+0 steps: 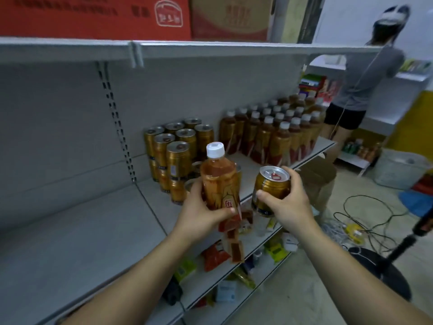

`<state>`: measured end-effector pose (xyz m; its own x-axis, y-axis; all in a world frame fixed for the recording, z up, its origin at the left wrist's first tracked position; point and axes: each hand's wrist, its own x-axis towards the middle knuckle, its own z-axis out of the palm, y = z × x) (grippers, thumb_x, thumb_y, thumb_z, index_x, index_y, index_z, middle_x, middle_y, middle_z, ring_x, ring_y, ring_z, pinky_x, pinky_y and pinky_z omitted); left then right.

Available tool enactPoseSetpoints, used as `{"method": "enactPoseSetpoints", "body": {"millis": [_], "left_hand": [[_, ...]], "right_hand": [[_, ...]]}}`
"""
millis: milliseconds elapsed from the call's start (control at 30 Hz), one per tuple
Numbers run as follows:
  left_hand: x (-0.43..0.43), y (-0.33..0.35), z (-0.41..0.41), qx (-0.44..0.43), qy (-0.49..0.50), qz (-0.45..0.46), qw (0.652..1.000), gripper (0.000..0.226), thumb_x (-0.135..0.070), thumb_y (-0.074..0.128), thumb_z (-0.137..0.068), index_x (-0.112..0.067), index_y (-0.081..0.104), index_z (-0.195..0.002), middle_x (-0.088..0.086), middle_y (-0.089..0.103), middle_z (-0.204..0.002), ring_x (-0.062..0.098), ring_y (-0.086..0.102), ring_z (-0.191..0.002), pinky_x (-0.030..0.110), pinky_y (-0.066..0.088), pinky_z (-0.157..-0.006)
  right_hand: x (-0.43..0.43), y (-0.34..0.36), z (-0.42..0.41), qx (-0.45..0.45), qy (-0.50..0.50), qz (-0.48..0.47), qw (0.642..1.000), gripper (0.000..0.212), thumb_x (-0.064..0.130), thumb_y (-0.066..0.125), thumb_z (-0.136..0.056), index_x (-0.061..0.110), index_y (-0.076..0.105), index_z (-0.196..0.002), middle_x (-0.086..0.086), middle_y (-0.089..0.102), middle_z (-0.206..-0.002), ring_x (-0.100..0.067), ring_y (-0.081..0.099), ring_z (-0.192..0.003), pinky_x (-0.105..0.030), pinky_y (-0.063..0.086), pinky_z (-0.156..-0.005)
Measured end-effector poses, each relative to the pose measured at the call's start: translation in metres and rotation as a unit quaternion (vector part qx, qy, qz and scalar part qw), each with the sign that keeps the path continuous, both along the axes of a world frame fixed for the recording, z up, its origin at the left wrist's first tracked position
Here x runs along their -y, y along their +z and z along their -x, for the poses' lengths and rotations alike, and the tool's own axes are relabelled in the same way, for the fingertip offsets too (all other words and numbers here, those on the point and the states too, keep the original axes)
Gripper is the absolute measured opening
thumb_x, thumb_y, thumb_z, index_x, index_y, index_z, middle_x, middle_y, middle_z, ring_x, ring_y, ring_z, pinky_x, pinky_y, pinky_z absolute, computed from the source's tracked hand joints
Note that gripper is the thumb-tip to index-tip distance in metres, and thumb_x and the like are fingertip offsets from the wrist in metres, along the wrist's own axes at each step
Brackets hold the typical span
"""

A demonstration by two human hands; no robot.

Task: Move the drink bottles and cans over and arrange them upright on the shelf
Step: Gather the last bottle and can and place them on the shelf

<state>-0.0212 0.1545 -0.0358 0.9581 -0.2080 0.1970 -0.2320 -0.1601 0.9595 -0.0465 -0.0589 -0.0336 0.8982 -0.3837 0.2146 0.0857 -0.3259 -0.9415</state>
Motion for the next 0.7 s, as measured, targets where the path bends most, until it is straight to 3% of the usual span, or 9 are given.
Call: {"method": "enactPoseSetpoints", "body": {"millis": [133, 267, 367, 467, 600, 700], "left_hand": [[0.065, 0.008, -0.013, -0.014, 0.023, 0.003, 1.000, 0.090, -0.044, 0.084, -0.043, -0.038, 0.042, -0.123, -0.014, 0.062, -0.113, 0.006, 0.061, -0.103, 0.036, 0.051, -0.090], [0.108, 0.015, -0.025, -0.019, 0.046, 0.010, 0.999, 0.087, -0.043, 0.082, -0.042, -0.041, 0.041, -0.118, -0.019, 0.060, -0.107, -0.001, 0.059, -0.096, 0.027, 0.050, -0.082], [0.126, 0.016, -0.035, -0.021, 0.060, 0.001, 0.998, 0.080, -0.031, 0.085, -0.051, -0.042, 0.038, -0.116, -0.020, 0.057, -0.106, -0.002, 0.056, -0.095, 0.020, 0.046, -0.075], [0.144, 0.015, -0.053, -0.006, 0.086, 0.000, 0.996, 0.074, -0.022, 0.084, -0.053, -0.043, 0.038, -0.108, -0.010, 0.055, -0.111, 0.008, 0.056, -0.101, 0.028, 0.049, -0.081], [0.171, 0.005, -0.092, -0.002, 0.112, 0.015, 0.994, 0.078, -0.020, 0.081, -0.052, -0.031, 0.040, -0.117, -0.002, 0.055, -0.116, 0.015, 0.056, -0.105, 0.040, 0.050, -0.089], [0.188, -0.006, -0.128, -0.016, 0.113, 0.008, 0.993, 0.070, -0.017, 0.082, -0.056, -0.030, 0.047, -0.115, -0.012, 0.061, -0.104, 0.009, 0.060, -0.097, 0.026, 0.053, -0.075]], "right_hand": [[0.060, 0.013, -0.013, 0.005, 0.027, 0.015, 1.000, 0.076, 0.035, 0.084, -0.068, 0.052, 0.034, -0.122, 0.029, 0.047, -0.107, 0.008, 0.052, -0.091, -0.009, 0.041, -0.062], [0.100, 0.022, -0.030, 0.013, 0.038, 0.018, 0.999, 0.075, 0.029, 0.085, -0.068, 0.049, 0.037, -0.123, 0.029, 0.046, -0.102, 0.018, 0.050, -0.085, -0.002, 0.042, -0.055], [0.118, 0.021, -0.045, 0.013, 0.040, 0.015, 0.999, 0.077, 0.029, 0.084, -0.068, 0.045, 0.039, -0.128, 0.028, 0.047, -0.103, 0.017, 0.050, -0.086, -0.004, 0.043, -0.054], [0.131, 0.017, -0.062, 0.011, 0.033, 0.011, 0.999, 0.078, 0.031, 0.084, -0.069, 0.043, 0.038, -0.131, 0.028, 0.046, -0.103, 0.012, 0.051, -0.086, -0.008, 0.039, -0.058], [0.145, 0.015, -0.092, 0.004, 0.023, 0.020, 1.000, 0.079, 0.033, 0.084, -0.068, 0.042, 0.038, -0.131, 0.028, 0.046, -0.102, 0.010, 0.048, -0.086, -0.009, 0.037, -0.061], [0.157, 0.021, -0.120, 0.003, 0.023, 0.020, 1.000, 0.081, 0.035, 0.085, -0.066, 0.043, 0.037, -0.131, 0.026, 0.048, -0.107, 0.008, 0.050, -0.090, -0.010, 0.038, -0.064]]}}
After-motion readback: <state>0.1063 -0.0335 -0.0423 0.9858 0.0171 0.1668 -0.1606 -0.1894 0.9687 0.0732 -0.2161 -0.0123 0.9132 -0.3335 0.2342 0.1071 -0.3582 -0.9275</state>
